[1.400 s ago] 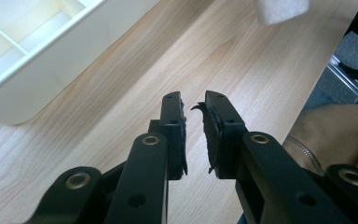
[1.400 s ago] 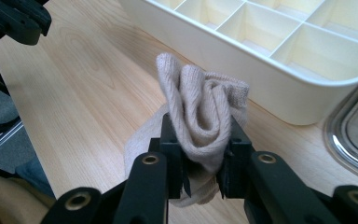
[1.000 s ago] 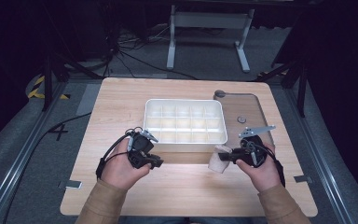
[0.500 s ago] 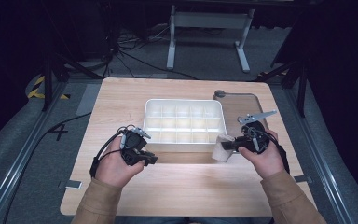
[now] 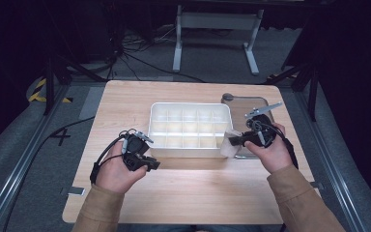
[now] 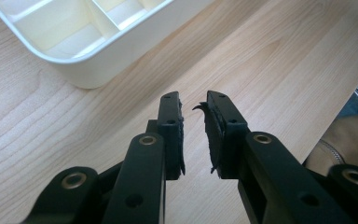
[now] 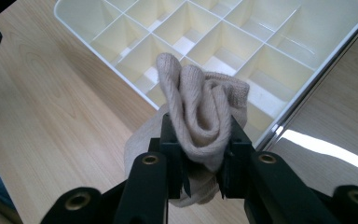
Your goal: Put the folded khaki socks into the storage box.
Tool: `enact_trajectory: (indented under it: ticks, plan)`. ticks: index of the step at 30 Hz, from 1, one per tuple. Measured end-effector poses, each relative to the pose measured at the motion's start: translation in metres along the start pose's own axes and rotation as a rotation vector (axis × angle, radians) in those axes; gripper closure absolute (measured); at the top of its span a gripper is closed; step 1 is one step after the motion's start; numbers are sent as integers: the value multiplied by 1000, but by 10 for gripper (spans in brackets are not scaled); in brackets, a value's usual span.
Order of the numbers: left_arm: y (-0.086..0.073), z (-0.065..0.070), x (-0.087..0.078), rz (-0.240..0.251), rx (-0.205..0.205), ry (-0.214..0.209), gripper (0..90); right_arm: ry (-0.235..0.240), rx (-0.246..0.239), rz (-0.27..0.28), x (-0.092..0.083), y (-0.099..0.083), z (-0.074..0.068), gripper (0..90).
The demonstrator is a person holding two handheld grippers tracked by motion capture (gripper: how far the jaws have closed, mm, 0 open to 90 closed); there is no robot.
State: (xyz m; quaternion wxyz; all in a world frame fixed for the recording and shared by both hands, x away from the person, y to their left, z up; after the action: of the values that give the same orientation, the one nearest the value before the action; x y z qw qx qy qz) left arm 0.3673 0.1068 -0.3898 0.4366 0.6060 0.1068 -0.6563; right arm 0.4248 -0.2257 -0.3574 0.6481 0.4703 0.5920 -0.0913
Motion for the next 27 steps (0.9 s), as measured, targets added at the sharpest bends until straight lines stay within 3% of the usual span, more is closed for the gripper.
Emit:
enact_trajectory:
  ticks: [9, 15, 27]
  plan:
    - [-3, -3, -1, -2, -11, 0, 761, -30, -16, -46, 3, 17, 4, 756]
    - [-12, -6, -5, 3, -32, 11, 754, -81, -52, -81, 5, 34, 8, 756]
    - [-20, -11, -10, 17, -55, 19, 750, -151, -86, -156, 28, 44, 19, 755]
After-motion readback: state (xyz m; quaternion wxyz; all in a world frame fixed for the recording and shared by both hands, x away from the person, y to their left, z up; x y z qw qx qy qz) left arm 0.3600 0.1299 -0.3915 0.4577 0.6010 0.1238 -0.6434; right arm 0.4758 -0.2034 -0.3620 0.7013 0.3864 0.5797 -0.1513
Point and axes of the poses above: each handheld gripper's, and its own axes: x roughly forward along the jaws, y roughly out of its top, z roughly to its right, the point moved 4 cm from there along x, roughly forward along the jaws, and after that the axes turned 8 degrees about -z, right-handed, at the moved point
